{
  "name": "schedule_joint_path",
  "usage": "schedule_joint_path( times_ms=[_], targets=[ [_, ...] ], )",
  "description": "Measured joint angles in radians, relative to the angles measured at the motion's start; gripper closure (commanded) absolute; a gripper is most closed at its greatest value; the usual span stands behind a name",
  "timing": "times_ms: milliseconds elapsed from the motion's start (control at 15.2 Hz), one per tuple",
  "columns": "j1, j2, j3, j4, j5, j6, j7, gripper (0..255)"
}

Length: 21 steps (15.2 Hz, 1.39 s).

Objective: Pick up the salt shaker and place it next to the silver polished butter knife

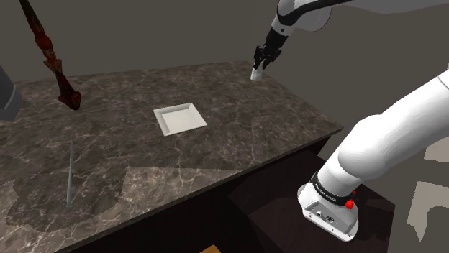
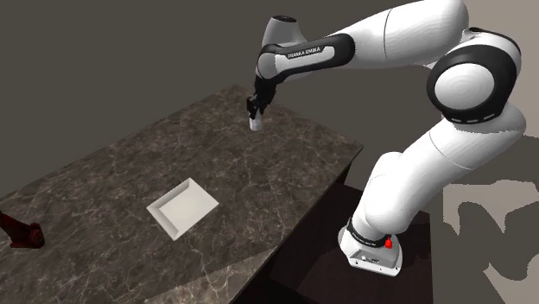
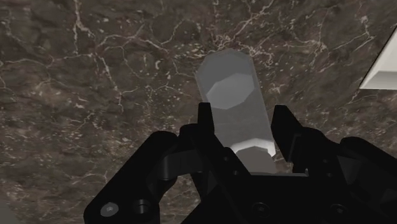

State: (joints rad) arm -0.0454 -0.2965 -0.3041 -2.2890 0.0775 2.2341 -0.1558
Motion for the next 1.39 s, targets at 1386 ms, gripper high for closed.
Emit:
schedule_joint_path(
  times_ms=[1386],
  targets=[
    [0.111,-0.077,0.291,-0.017,-0.024,-0.033,0.412,255]
  ],
)
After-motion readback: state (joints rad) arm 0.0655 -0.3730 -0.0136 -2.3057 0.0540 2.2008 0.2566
